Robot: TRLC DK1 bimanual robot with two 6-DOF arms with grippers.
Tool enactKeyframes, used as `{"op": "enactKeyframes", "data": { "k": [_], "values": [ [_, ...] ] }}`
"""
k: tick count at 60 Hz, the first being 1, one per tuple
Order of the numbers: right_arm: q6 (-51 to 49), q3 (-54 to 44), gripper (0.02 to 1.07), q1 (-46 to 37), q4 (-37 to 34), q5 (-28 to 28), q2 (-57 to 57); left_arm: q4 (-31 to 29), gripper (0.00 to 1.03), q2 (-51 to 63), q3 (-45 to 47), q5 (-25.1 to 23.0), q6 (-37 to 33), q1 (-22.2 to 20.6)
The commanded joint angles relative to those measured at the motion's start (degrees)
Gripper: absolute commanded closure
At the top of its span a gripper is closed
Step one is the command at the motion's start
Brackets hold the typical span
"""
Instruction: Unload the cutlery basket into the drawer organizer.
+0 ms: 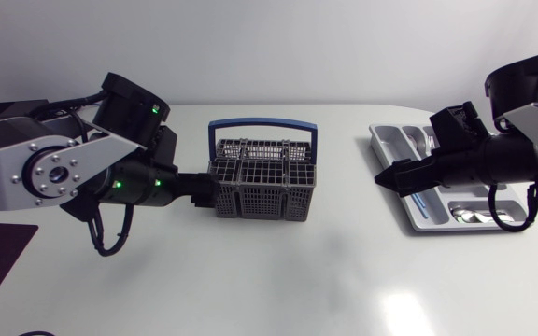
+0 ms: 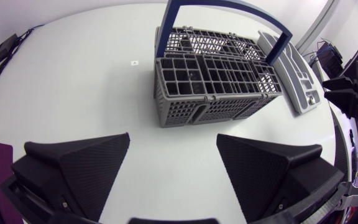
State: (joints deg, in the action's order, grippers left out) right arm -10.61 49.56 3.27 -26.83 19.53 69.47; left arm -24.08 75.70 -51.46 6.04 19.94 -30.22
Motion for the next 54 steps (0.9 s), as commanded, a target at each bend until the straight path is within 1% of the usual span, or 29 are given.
{"op": "enactKeyframes", "data": {
  "k": [1,15,25,30,38,49,54],
  "values": [
    [1.4,-1.8,0.14,0.7,0.2,1.6,-0.8,0.4,0.05,0.2,-1.1,-0.2,1.1,0.5],
    [1.7,-3.3,0.12,4.2,1.7,1.5,-3.8,-0.2,0.05,-1.3,-0.1,-0.3,0.1,1.2],
    [1.8,-3.5,0.12,4.5,2.1,1.4,-5.8,-1.1,0.05,-2.8,0.7,-0.4,-1.0,2.4],
    [1.7,-3.9,0.10,4.5,2.2,1.0,-7.4,-1.5,0.05,-4.2,1.1,-0.4,-1.7,3.1],
    [1.1,-5.2,0.10,4.8,2.7,-2.0,-11.2,-2.6,0.05,-6.6,2.2,-0.4,-3.4,4.2],
    [0.5,-6.8,0.10,4.6,3.2,-4.3,-16.3,-4.2,0.05,-10.8,4.2,-0.4,-5.8,5.9],
    [-0.1,-7.5,0.10,4.7,3.3,-6.5,-18.1,-4.6,0.05,-12.9,5.3,-0.3,-6.8,6.8]
  ]
}}
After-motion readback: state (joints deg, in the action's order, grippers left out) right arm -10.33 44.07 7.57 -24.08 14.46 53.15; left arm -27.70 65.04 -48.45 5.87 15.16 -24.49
